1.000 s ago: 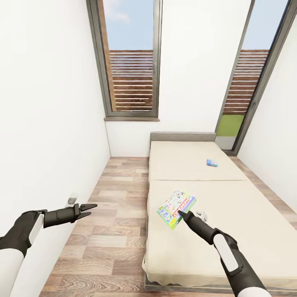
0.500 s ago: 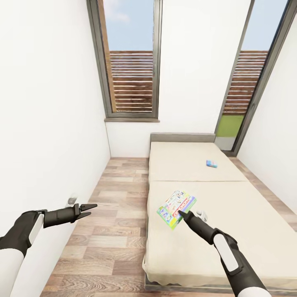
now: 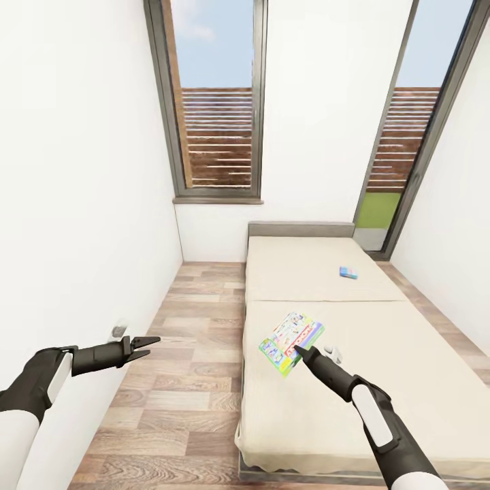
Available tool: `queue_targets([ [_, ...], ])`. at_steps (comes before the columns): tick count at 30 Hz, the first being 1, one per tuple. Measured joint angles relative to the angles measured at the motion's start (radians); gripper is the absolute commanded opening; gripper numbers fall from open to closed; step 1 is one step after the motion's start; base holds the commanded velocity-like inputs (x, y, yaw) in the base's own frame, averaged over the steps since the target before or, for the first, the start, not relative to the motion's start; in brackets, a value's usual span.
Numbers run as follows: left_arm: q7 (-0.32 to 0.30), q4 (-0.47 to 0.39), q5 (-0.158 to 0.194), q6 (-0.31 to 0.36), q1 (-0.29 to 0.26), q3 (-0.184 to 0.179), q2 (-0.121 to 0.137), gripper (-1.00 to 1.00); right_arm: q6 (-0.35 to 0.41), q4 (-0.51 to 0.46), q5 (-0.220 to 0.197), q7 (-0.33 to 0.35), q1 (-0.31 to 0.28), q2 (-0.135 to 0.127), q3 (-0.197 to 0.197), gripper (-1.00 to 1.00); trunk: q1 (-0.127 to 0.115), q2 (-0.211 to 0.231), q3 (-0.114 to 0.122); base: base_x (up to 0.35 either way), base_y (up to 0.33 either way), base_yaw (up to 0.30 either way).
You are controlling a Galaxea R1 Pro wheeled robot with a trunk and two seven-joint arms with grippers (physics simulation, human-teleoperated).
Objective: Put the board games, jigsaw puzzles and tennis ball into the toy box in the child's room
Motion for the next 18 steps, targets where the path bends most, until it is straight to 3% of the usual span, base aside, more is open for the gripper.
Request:
queue_targets([
  [10,0.001,0.0,0.0,0.0,0.0,0.0,-0.002,1.0,0.0,0.001,0.001,-0.001,0.0,0.002,0.002,-1.0,-0.038,0.07,0.032,0.0,0.0,0.0],
  [18,0.001,0.0,0.0,0.0,0.0,-0.001,-0.001,1.0,-0.001,0.001,0.008,-0.002,0.0,0.003,0.004,-1.0,-0.039,0.071,0.032,0.0,0.0,0.0],
])
